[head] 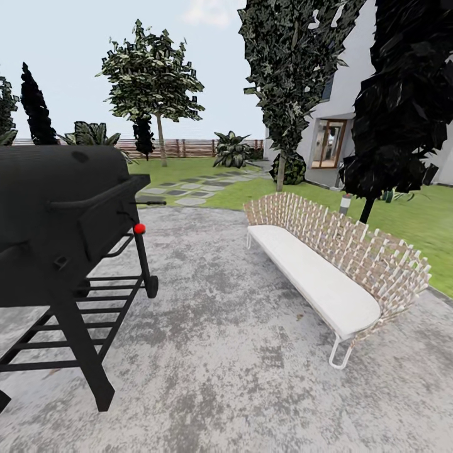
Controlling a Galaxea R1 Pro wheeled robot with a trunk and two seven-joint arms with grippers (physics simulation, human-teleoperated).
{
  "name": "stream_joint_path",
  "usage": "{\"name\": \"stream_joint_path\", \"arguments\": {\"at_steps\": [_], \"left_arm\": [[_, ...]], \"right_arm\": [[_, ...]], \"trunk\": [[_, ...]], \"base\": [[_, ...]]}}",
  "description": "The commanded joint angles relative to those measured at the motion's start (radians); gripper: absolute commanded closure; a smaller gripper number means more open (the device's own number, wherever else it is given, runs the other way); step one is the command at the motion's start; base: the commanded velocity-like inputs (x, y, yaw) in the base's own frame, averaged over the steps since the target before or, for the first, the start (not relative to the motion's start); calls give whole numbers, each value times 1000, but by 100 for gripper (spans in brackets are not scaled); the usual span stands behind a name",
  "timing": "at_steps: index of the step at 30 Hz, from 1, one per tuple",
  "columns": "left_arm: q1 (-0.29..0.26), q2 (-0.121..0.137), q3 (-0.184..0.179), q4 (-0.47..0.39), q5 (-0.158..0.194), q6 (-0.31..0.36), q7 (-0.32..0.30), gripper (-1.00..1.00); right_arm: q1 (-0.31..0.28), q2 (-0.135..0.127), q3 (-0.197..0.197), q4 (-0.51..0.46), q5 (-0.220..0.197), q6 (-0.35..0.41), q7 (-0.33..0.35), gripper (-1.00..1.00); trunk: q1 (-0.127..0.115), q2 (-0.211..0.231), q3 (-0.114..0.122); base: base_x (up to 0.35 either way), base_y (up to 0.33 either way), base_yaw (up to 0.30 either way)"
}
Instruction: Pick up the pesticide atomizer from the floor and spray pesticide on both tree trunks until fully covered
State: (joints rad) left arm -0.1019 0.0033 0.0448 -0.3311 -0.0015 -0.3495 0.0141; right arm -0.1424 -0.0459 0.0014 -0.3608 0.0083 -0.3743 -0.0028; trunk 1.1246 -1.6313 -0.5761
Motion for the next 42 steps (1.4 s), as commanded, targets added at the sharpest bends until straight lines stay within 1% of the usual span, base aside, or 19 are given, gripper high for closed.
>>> {"name": "stream_joint_path", "arguments": {"at_steps": [1, 6, 15, 34, 42], "left_arm": [[0, 0, 3, 1, -1, -3, 1, -100], [0, 0, 9, 1, -1, -3, 1, -100], [0, -1, 10, 1, -2, -3, 1, -100], [0, -1, 10, 1, -2, -3, 1, -100], [0, -1, 10, 1, -2, -3, 1, -100]], "right_arm": [[-1, 0, 0, 1, 1, -3, 0, -100], [-1, 0, 0, 0, 1, -3, 0, -100], [-1, 1, 1, 3, 1, -2, 0, -100], [-1, 1, 2, 3, 1, -2, 0, -100], [-1, 1, 2, 3, 1, -3, 0, -100]], "trunk": [[4, -8, -4], [23, -43, -20], [58, -106, -49], [130, -239, -131], [161, -295, -158]], "base": [[0, 0, 0], [0, 0, 0], [0, 0, 9], [0, 0, 145], [0, 0, 38]]}}
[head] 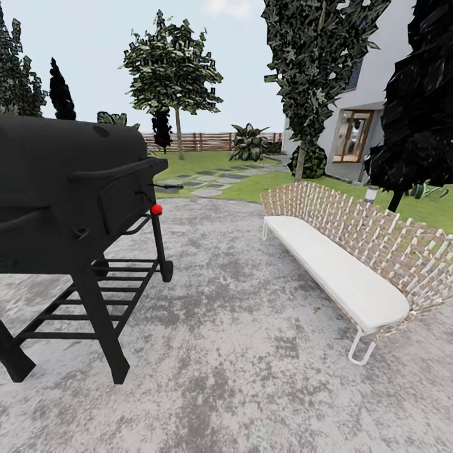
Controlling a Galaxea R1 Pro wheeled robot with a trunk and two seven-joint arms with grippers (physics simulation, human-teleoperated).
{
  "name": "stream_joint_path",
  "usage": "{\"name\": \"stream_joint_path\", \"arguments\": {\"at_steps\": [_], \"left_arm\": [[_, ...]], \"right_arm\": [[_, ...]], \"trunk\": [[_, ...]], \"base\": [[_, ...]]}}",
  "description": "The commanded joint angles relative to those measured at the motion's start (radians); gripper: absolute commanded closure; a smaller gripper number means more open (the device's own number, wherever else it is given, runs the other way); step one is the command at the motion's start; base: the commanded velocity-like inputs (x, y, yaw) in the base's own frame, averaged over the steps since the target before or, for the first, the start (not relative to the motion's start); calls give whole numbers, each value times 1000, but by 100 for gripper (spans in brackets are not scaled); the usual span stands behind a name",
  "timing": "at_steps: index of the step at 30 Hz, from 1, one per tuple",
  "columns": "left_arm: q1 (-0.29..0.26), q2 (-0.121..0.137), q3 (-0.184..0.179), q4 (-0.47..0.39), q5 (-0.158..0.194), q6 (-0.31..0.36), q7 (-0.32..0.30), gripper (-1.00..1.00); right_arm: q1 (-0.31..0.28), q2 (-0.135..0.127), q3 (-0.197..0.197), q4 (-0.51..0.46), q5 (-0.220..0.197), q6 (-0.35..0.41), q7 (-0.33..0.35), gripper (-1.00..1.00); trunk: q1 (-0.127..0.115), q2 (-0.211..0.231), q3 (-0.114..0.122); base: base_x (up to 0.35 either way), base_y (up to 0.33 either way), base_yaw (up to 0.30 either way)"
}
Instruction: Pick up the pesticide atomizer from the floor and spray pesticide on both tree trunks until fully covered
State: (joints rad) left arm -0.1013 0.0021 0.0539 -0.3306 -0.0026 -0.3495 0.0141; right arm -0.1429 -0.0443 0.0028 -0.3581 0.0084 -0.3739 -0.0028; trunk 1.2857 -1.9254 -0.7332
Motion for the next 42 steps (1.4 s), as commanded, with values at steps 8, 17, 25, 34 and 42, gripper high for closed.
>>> {"name": "stream_joint_path", "arguments": {"at_steps": [8, 17, 25, 34, 42], "left_arm": [[-1, 0, 1, 1, 0, -3, 1, -100], [-1, 0, 1, 1, 0, -3, 1, -100], [-1, -1, 1, 1, -1, -3, 1, -100], [-1, 0, 1, 1, -2, -3, 1, -100], [-1, -1, 1, 1, -1, -3, 1, -100]], "right_arm": [[-1, 0, 0, 0, 1, -3, 0, -100], [0, 0, -1, -1, 1, -3, 0, -100], [-1, 0, -1, -1, 1, -3, 0, -100], [-1, 0, -1, -1, 1, -3, 0, -100], [0, 0, 0, -1, 1, -3, 0, -100]], "trunk": [[31, -57, -26], [65, -120, -62], [96, -176, -100], [130, -239, -142], [161, -295, -168]], "base": [[0, 0, 1], [0, 0, 0], [0, 0, 0], [0, 0, 0], [0, 0, 0]]}}
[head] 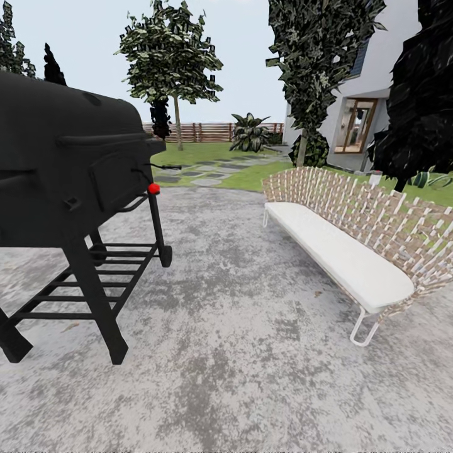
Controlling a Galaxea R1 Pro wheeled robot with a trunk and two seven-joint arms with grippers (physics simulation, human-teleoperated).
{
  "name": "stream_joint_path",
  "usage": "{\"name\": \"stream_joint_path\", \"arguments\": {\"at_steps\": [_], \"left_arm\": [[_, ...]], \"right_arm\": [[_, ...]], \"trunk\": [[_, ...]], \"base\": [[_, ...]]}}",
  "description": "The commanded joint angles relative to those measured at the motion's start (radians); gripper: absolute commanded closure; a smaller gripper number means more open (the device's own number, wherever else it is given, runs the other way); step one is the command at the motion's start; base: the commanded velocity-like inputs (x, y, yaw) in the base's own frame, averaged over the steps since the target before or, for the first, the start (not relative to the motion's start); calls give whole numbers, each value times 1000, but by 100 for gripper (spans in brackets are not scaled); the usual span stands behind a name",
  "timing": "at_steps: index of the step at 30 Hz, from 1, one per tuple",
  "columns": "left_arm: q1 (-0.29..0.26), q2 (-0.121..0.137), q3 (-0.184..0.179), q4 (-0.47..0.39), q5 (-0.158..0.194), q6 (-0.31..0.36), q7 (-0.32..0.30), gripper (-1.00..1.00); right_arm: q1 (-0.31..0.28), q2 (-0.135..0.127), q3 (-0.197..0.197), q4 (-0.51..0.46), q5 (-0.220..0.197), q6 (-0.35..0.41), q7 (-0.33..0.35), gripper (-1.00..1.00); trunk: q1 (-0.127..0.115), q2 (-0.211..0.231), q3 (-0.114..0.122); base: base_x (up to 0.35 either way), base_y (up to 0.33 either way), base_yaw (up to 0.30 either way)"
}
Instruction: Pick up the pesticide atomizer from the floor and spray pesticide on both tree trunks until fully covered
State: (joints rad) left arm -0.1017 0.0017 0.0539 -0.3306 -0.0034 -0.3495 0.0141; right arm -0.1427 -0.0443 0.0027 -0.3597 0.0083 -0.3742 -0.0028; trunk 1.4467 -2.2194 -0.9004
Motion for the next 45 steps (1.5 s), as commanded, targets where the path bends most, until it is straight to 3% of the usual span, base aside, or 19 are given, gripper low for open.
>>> {"name": "stream_joint_path", "arguments": {"at_steps": [1, 13, 17, 25, 45], "left_arm": [[-1, 0, 1, 1, 0, -3, 1, -100], [0, -1, 2, -1, 1, -4, 1, -100], [0, -1, 2, -1, 0, -4, 1, -100], [-1, 0, 1, -1, -1, -5, 1, -100], [-1, 0, 2, 0, -1, -4, 1, -100]], "right_arm": [[0, 0, 0, 1, 1, -3, 0, -100], [-1, 0, 0, 1, 1, -2, 0, -100], [-1, 0, 0, 1, 1, -2, 0, -100], [0, 0, 0, 2, 1, -2, 0, -100], [-1, 0, 0, 5, 2, -2, 0, -100]], "trunk": [[4, -8, -4], [50, -92, -53], [50, -92, -60], [50, -92, -63], [50, -92, -63]], "base": [[0, 0, 0], [0, 0, 0], [0, 0, 0], [100, 0, 0], [330, 0, 0]]}}
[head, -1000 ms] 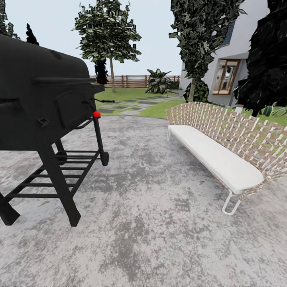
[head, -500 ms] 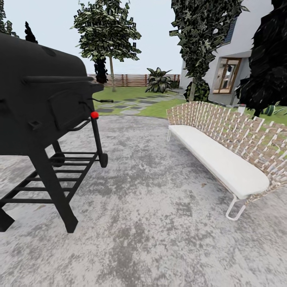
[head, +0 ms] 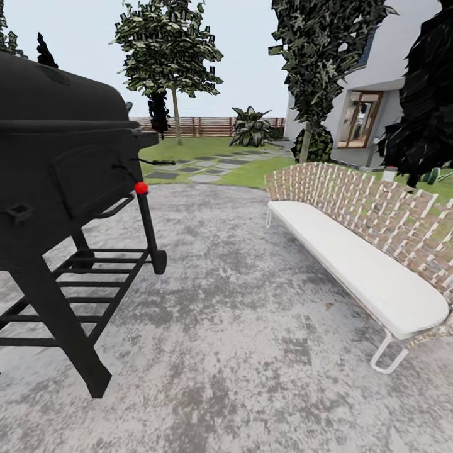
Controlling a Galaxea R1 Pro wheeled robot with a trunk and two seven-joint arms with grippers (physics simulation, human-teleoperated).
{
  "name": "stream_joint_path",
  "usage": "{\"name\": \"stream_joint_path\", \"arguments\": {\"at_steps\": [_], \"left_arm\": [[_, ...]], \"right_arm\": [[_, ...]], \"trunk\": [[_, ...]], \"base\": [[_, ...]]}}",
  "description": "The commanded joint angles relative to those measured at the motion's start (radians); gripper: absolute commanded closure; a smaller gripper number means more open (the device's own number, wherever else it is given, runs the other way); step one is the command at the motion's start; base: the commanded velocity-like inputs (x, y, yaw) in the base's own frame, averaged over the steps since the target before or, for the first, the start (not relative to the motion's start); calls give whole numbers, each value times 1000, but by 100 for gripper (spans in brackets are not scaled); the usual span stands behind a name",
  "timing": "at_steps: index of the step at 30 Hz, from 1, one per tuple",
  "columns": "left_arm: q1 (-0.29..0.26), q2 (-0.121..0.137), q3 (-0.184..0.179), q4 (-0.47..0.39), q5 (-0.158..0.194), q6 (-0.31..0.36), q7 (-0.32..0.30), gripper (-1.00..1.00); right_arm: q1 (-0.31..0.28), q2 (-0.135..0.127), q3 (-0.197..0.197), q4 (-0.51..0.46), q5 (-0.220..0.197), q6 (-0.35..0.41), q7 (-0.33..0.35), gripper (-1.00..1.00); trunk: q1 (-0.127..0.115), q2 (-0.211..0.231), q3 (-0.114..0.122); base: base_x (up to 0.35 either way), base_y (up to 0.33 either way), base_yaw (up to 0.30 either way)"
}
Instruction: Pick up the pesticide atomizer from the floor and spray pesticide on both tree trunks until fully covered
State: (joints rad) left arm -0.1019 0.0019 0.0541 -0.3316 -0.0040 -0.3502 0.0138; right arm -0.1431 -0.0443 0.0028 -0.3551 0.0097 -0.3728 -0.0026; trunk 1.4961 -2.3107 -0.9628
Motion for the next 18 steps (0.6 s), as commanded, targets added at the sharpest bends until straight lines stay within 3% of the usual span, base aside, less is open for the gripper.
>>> {"name": "stream_joint_path", "arguments": {"at_steps": [1, 18], "left_arm": [[0, 0, 1, 1, -1, -3, 1, -100], [0, 1, 2, 2, -1, -3, 2, -100]], "right_arm": [[0, 0, 0, 1, 1, -3, 0, -100], [0, -1, -1, -4, 0, -5, 0, -100]], "trunk": [[0, 0, -1], [0, 0, -1]], "base": [[340, 0, 0], [340, -43, 0]]}}
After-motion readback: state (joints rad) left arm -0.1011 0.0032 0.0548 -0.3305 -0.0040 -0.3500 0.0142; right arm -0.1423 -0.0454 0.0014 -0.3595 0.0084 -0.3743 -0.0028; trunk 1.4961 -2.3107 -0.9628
